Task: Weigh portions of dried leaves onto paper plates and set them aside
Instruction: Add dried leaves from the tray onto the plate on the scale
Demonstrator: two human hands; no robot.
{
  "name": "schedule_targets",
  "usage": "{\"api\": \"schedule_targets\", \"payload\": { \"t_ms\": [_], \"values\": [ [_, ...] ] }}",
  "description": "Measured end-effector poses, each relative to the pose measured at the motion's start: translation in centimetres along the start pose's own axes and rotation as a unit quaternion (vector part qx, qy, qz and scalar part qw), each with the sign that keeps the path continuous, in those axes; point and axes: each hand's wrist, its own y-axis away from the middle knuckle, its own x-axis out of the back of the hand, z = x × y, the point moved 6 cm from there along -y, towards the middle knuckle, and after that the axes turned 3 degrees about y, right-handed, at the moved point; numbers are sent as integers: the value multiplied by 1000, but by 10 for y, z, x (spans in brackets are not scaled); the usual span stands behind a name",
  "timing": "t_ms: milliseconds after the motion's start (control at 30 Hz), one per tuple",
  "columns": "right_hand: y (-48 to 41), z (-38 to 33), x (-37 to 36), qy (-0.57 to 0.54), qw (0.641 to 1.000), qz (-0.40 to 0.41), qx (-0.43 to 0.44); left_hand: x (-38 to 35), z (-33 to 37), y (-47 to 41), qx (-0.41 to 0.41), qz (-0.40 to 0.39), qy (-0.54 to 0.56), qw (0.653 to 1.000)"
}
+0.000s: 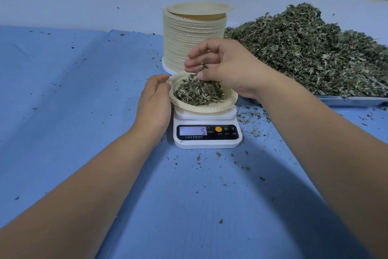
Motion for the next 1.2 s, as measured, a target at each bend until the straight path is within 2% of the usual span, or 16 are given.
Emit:
{"api": "schedule_targets", "payload": {
  "t_ms": [300, 467, 700, 833, 1067, 1133, 1200],
  "values": [
    [-7, -10, -15, 11, 999, -24, 17, -1, 2, 1, -7, -3, 0, 1000],
    [-13, -12, -17, 91, 995, -17, 25, -1, 3, 1, -9, -4, 0, 1000],
    [0, -14, 6, 132, 987, 44, 74, -1, 2, 1, -10, -13, -11, 1000],
    [13, -10, 24, 94, 988, 99, 79, -2, 2, 2, -5, -21, -15, 1000],
    [24, 5, 32, 83, 989, 108, 64, -3, 5, 5, -8, -14, -14, 1000],
    [31, 12, 48, 140, 974, 162, 73, -2, 6, 6, -7, -15, -14, 1000],
    [42, 18, 64, 268, 935, 217, 80, -2, 6, 6, -8, -16, -19, 1000]
  ]
}}
